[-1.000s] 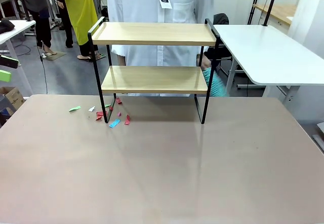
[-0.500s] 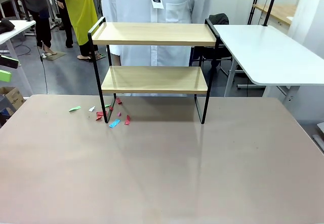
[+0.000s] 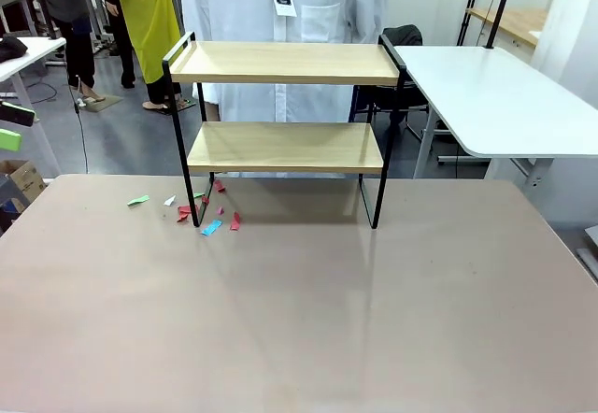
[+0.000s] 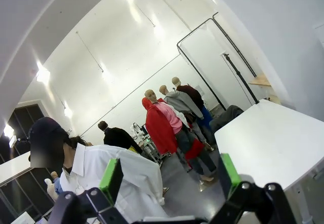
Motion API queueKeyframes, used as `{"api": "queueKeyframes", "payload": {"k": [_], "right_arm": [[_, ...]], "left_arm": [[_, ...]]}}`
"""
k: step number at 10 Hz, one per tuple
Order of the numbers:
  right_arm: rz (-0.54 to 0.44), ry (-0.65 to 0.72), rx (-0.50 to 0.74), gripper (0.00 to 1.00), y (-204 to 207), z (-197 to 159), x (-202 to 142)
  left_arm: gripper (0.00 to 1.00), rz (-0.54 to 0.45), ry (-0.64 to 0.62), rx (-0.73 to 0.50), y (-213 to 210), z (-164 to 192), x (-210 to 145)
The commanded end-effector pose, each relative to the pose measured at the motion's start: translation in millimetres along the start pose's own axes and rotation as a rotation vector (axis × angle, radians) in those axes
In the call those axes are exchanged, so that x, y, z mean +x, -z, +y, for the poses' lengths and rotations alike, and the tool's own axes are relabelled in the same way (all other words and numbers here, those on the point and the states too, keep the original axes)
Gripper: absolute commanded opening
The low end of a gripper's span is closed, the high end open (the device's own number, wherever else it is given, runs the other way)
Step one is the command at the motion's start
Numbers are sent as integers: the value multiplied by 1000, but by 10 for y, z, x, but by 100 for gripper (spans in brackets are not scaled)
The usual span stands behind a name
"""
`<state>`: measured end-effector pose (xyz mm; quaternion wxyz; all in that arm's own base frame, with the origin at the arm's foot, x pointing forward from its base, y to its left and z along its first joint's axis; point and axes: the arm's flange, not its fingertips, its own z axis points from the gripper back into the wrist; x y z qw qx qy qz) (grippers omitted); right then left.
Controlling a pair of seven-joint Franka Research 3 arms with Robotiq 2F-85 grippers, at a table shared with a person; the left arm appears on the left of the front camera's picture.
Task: Clean the shelf.
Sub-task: Hand the Duster back to the human.
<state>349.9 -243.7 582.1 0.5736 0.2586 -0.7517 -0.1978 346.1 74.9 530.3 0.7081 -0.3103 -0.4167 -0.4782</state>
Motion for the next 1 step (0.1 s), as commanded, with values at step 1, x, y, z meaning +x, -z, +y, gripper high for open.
{"api": "queueKeyframes", "payload": {"k": [1], "right_arm": [[-1,-5,-5,100,-9,10,5]], "left_arm": [[100,-32,13,-3,1,11,15]]}}
